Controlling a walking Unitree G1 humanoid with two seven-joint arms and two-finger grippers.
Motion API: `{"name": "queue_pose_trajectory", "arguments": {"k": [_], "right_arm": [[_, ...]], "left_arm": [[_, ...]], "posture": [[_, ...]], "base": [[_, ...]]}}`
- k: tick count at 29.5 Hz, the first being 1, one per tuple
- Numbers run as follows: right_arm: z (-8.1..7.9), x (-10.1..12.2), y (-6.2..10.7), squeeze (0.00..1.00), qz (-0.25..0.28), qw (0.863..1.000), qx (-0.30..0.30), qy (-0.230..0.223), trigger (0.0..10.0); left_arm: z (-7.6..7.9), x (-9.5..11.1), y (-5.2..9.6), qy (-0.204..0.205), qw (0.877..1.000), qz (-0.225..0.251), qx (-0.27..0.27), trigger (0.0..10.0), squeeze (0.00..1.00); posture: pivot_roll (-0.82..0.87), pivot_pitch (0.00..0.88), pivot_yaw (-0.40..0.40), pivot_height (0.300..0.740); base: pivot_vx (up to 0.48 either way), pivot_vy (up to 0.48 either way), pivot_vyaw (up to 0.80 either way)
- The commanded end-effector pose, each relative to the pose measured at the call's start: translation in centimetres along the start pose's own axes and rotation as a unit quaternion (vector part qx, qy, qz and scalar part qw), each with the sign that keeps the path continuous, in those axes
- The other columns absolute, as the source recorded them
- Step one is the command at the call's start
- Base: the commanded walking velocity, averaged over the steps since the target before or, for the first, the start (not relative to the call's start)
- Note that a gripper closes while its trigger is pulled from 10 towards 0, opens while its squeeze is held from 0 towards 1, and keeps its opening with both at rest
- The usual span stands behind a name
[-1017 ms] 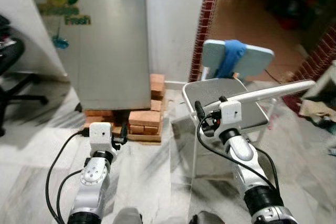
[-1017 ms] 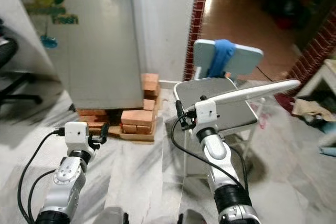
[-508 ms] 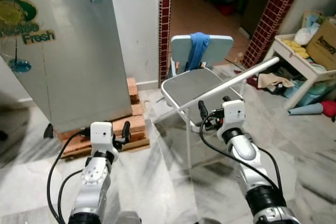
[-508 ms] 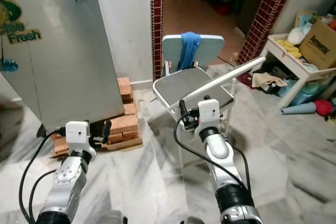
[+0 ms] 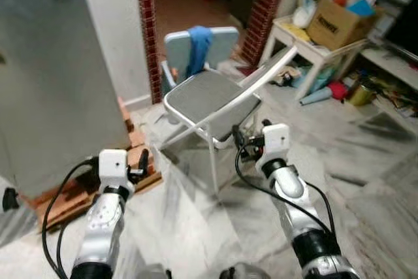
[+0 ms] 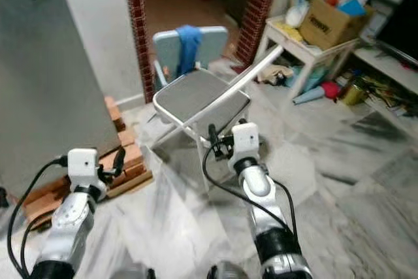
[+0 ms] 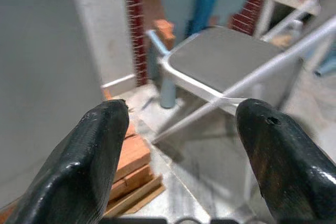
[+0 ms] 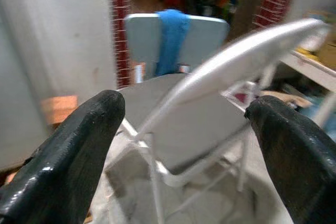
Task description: Restocking fridge
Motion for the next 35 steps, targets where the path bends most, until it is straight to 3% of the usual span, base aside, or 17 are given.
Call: {"name": "queue_pose_trajectory", "arguments": {"k": [1, 21, 35], "right_arm": [[1.2, -0.1, 0.3, 0.00, -0.004, 1.000, -0.014, 0.006, 10.0], [1.4, -0.2, 0.2, 0.00, -0.007, 1.000, -0.017, 0.008, 10.0], [3.0, 0.0, 1.1, 0.00, 0.005, 0.998, -0.057, 0.003, 10.0]], "left_arm": [[1.1, 0.1, -0.2, -0.001, 1.000, 0.000, -0.017, 10.0, 0.00], [1.0, -0.4, -0.5, 0.006, 1.000, -0.020, -0.015, 10.0, 0.00], [0.5, 0.1, -1.1, -0.006, 1.000, -0.010, -0.024, 10.0, 0.00]], "posture": [[0.11, 0.007, -0.013, 0.740], [0.11, 0.001, -0.014, 0.740], [0.08, 0.000, 0.021, 0.740]], "base": [[0.000, 0.000, -0.80], [0.000, 0.000, -0.80], [0.000, 0.000, -0.80]]}}
Point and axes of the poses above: a point about 5 cm out from each wrist's last joint towards the gripper, its own y axis pointing back from the gripper into the wrist, its own x axis along the axis of the wrist's last joint, z = x × y, the point moved 3 cm from there along -y, pointing out of the wrist towards the gripper, and after that the axes turned 8 degrees about -y, right-handed, at the moved point
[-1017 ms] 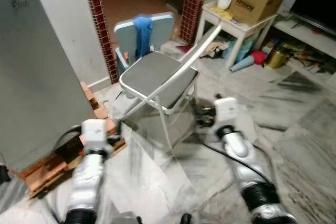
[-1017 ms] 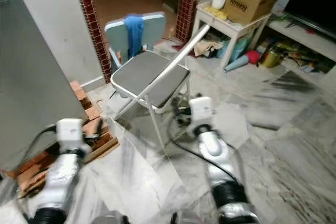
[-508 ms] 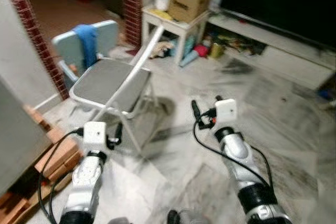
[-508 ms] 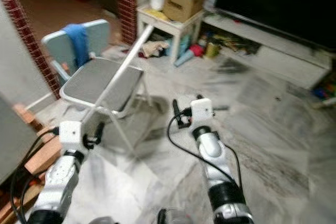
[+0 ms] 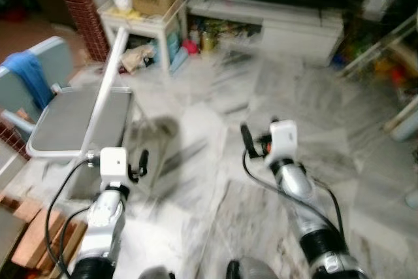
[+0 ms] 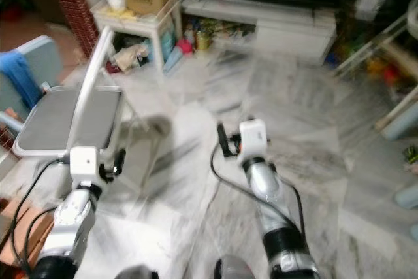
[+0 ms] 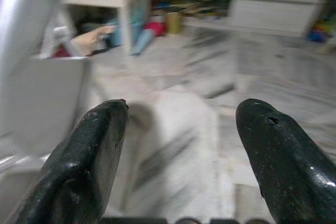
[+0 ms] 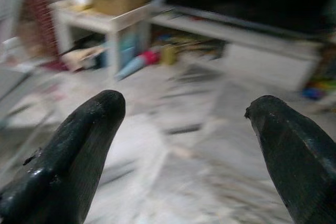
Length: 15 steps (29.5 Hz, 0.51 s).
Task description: Restocking fridge
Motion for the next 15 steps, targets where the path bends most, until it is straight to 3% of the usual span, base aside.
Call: {"name": "queue_pose_trajectory", "arguments": {"k": [1, 4, 10, 15], "right_arm": [[-0.6, 0.8, -0.2, 0.00, 0.017, 1.000, 0.005, -0.006, 10.0], [-0.3, 0.8, -0.1, 0.00, 0.017, 1.000, 0.002, -0.005, 10.0], [0.3, 0.3, 1.3, 0.00, 0.010, 1.000, 0.003, 0.005, 10.0], [0.7, -0.4, 2.3, 0.00, -0.002, 1.000, 0.005, 0.011, 10.0]], "left_arm": [[-1.0, -0.2, 0.1, -0.006, 1.000, -0.002, 0.012, 10.0, 0.00], [-1.2, 0.0, 0.0, -0.004, 1.000, 0.001, 0.016, 10.0, 0.00], [-2.1, -0.5, 1.4, -0.002, 1.000, 0.003, 0.031, 10.0, 0.00], [-3.0, -1.0, 2.9, -0.017, 0.999, 0.003, 0.037, 10.0, 0.00]], "posture": [[0.08, 0.000, 0.019, 0.740], [0.08, 0.000, 0.016, 0.740], [0.07, 0.000, -0.005, 0.740], [0.08, 0.000, -0.019, 0.740]], "base": [[0.000, 0.000, -0.80], [0.000, 0.000, -0.80], [0.000, 0.000, -0.74], [0.000, 0.000, -0.17]]}}
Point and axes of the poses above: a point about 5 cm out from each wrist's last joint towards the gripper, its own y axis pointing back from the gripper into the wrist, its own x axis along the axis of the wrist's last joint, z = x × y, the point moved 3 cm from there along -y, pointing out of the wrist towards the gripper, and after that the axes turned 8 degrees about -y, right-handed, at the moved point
